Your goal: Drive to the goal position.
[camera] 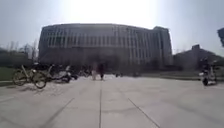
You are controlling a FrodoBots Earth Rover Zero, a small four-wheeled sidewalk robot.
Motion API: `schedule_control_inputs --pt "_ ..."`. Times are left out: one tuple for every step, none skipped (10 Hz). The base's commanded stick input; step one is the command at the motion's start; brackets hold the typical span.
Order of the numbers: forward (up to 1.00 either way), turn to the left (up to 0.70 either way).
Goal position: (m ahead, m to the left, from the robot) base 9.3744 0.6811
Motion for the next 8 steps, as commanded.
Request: schedule_control_inputs --pt "1.00 0.00" --pt "1.00 0.00" --pt "1.00 0.00" --pt "1.00 0.00" --pt "1.00 0.00" --pt "1.00 0.00" --pt "1.00 0.00" --pt "1.00 0.00"
